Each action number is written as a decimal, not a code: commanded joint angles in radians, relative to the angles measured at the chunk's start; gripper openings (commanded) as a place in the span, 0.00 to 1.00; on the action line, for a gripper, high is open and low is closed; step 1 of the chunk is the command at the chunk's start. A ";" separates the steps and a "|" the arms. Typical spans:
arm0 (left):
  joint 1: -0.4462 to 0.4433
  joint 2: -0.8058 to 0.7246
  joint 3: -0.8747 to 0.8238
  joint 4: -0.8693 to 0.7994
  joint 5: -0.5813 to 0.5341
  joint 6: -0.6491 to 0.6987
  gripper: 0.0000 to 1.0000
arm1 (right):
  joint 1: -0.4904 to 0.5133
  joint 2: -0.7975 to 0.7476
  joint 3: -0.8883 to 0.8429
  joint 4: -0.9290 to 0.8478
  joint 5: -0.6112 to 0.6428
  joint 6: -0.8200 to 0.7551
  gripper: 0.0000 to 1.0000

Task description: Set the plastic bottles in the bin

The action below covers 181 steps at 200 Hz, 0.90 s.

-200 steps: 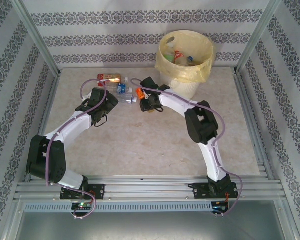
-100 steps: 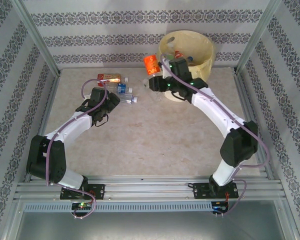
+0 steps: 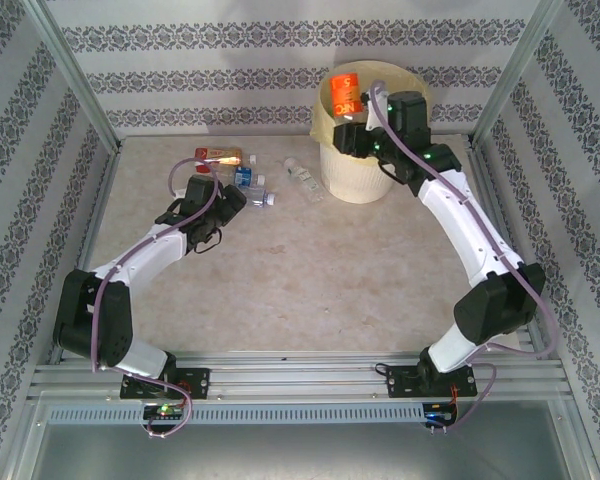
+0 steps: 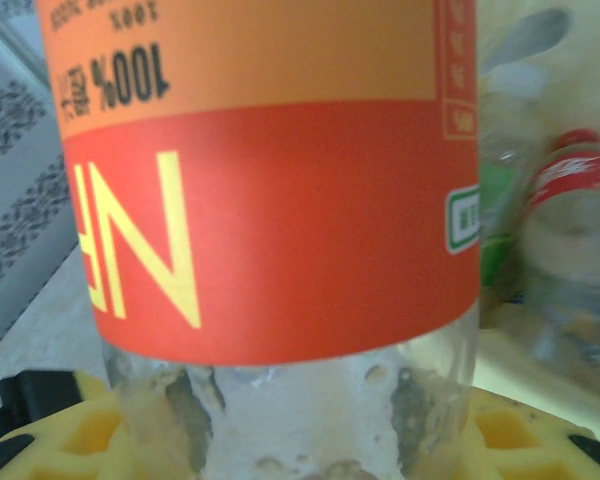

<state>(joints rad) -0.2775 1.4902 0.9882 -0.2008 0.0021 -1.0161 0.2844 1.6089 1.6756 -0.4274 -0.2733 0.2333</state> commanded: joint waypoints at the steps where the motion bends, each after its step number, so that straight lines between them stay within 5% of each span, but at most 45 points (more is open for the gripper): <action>1: -0.018 0.032 0.043 0.007 0.009 -0.022 1.00 | -0.050 0.000 0.070 -0.038 0.046 -0.030 0.39; 47: -0.022 0.049 0.069 -0.026 -0.020 -0.029 1.00 | -0.134 0.111 0.213 -0.126 0.077 -0.052 0.41; 113: -0.023 0.077 0.106 -0.069 -0.033 -0.022 1.00 | -0.169 0.368 0.595 -0.402 0.363 -0.059 0.46; 151: -0.023 0.092 0.136 -0.098 -0.058 -0.009 0.99 | -0.174 0.478 0.760 -0.509 0.556 -0.058 0.61; 181: -0.022 0.112 0.158 -0.110 -0.067 -0.002 0.99 | -0.173 0.493 0.799 -0.528 0.567 -0.051 0.75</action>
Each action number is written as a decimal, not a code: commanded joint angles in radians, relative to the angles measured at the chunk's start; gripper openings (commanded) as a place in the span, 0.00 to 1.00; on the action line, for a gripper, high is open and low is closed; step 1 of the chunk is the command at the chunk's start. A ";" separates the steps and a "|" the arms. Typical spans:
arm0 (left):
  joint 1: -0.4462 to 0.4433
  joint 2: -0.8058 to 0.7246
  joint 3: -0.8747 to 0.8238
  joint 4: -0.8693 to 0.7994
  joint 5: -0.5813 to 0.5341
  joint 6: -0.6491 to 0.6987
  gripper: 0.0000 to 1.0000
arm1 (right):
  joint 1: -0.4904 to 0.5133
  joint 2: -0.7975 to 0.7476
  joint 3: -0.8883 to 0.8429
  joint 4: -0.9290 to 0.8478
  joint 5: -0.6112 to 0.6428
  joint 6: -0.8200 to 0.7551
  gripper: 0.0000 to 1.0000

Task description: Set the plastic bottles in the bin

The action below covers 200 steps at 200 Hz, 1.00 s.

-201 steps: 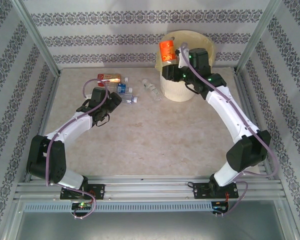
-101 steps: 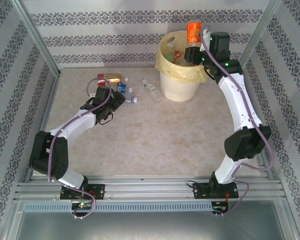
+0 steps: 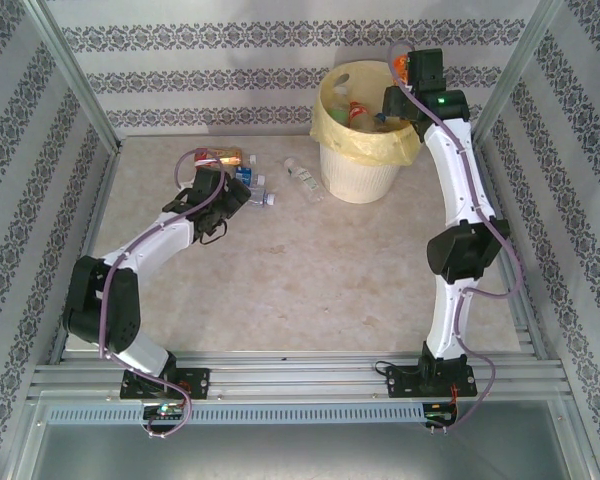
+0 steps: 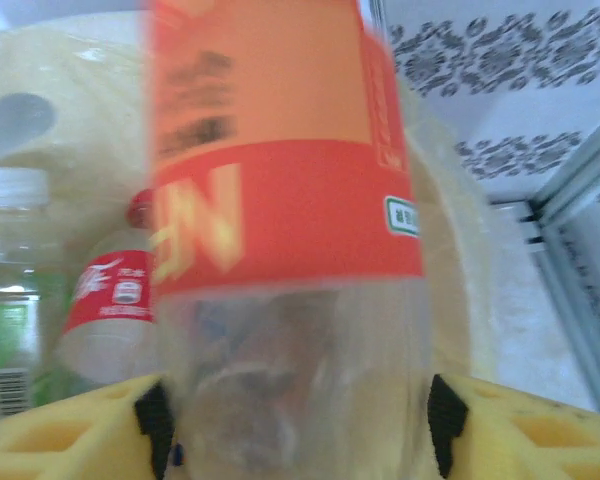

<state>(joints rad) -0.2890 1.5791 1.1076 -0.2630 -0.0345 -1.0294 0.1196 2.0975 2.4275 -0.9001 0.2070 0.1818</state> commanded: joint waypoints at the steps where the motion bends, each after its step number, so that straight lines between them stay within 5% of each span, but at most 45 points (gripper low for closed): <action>1: -0.010 0.023 0.039 -0.048 -0.031 0.012 0.99 | -0.008 0.002 0.047 -0.056 0.085 0.001 0.76; 52: -0.008 0.078 0.098 -0.065 -0.084 0.021 0.99 | 0.011 -0.096 -0.026 0.014 0.124 -0.014 0.84; 89: -0.001 0.134 0.133 -0.067 -0.181 -0.020 0.99 | 0.040 -0.287 -0.274 0.195 0.125 -0.021 0.91; 157: 0.010 0.331 0.264 -0.059 -0.253 -0.200 0.99 | 0.098 -0.648 -0.764 0.577 -0.064 0.029 0.98; 200: 0.019 0.420 0.289 -0.047 -0.340 -0.303 1.00 | 0.123 -0.697 -0.813 0.574 -0.118 0.046 0.98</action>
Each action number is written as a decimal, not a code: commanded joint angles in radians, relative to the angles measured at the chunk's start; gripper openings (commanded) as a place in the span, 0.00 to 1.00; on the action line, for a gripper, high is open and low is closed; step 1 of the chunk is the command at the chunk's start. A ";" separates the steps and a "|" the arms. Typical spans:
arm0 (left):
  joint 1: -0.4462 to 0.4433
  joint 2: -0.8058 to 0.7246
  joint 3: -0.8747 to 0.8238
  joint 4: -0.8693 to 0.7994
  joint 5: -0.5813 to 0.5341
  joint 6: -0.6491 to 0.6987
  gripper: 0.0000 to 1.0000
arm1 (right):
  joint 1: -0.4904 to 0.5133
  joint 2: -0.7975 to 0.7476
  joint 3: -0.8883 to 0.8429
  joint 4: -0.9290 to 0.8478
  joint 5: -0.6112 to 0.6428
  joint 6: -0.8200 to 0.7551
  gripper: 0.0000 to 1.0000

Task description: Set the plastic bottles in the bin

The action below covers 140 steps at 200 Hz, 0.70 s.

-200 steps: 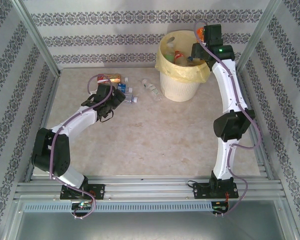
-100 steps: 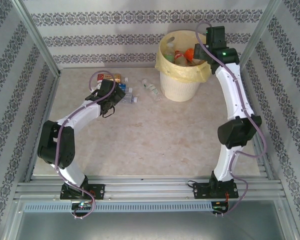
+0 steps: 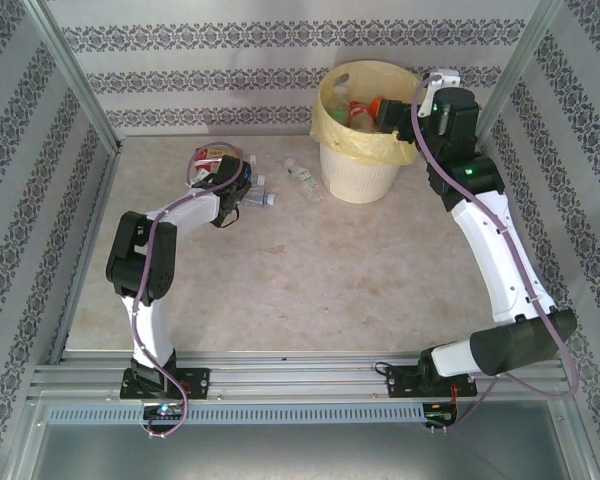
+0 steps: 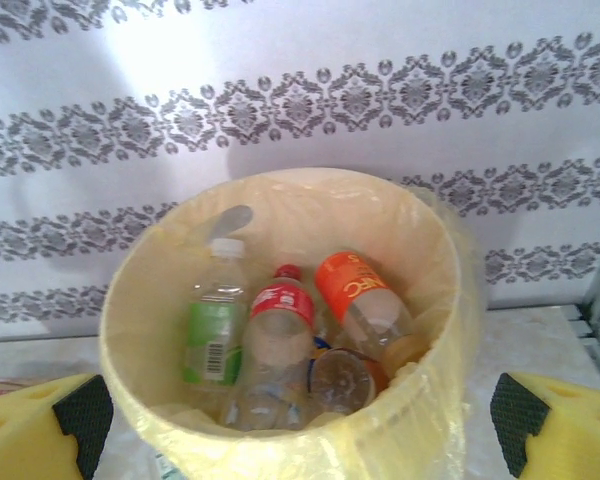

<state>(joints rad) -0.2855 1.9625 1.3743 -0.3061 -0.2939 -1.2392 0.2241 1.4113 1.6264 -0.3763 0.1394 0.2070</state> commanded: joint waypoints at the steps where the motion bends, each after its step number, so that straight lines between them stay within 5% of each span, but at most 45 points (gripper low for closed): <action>1: 0.016 0.038 0.023 -0.002 -0.079 -0.094 1.00 | 0.018 -0.012 -0.011 0.050 -0.051 0.020 0.98; 140: 0.039 0.156 0.001 0.136 0.008 -0.012 0.81 | 0.078 0.002 -0.008 0.018 -0.031 0.009 0.98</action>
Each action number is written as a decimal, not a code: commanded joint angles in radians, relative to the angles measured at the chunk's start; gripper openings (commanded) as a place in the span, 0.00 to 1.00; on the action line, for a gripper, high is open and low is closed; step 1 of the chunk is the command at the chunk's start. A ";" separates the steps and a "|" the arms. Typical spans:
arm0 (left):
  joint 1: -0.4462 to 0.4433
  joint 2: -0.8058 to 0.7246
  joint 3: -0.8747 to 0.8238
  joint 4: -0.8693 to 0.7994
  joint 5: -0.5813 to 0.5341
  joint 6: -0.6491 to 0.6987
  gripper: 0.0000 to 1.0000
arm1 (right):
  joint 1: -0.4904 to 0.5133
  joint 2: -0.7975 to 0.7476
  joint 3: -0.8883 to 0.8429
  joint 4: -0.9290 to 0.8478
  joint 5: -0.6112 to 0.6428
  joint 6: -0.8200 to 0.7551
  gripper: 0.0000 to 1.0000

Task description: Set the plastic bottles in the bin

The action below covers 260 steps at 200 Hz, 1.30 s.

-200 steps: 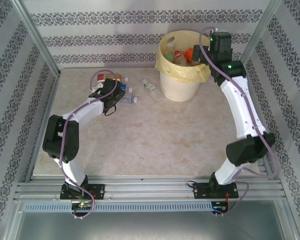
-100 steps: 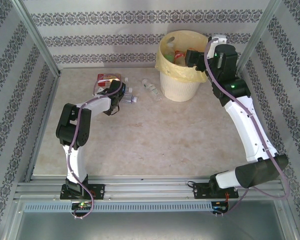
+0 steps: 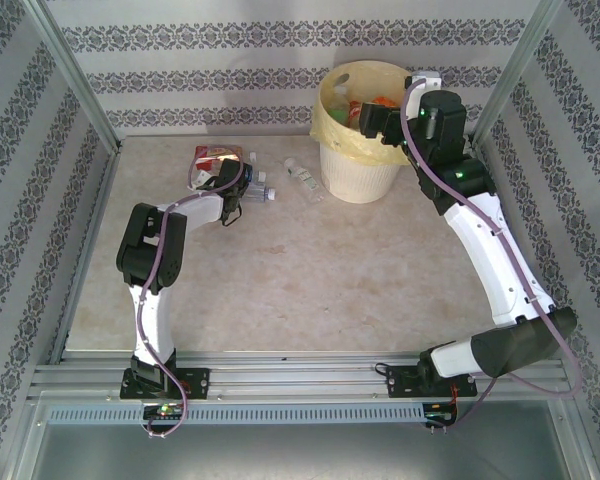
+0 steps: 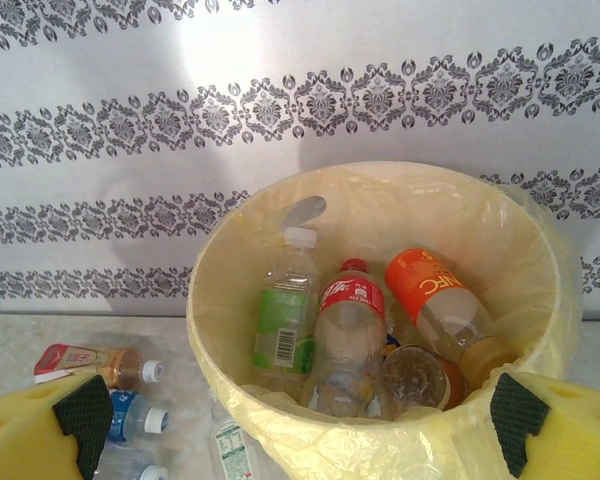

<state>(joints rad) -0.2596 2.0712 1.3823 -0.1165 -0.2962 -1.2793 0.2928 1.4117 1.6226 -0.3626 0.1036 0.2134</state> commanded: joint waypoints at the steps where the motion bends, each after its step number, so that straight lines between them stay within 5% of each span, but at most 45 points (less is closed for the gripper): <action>1: 0.013 0.047 -0.007 -0.052 0.010 0.029 0.81 | 0.009 0.001 -0.004 0.004 0.003 0.003 0.98; 55: 0.028 0.009 -0.057 -0.009 -0.009 0.104 0.68 | 0.022 0.029 0.028 -0.005 -0.017 -0.003 0.98; 84: 0.057 0.047 -0.015 0.026 0.022 0.163 0.87 | 0.031 0.035 0.041 -0.017 -0.013 -0.010 0.98; 107: 0.061 0.083 0.052 -0.003 0.017 0.202 0.88 | 0.037 0.033 0.043 -0.029 -0.004 -0.017 0.98; 163: 0.062 0.119 0.074 -0.052 0.088 0.175 0.70 | 0.050 0.025 0.040 -0.042 0.011 -0.024 0.98; 260: 0.059 -0.184 -0.233 0.206 0.203 0.374 0.52 | 0.112 -0.022 -0.096 0.067 -0.145 0.010 0.98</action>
<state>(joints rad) -0.2008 1.9892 1.2064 -0.0105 -0.1608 -1.0042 0.3912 1.4158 1.5707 -0.3576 0.0532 0.1844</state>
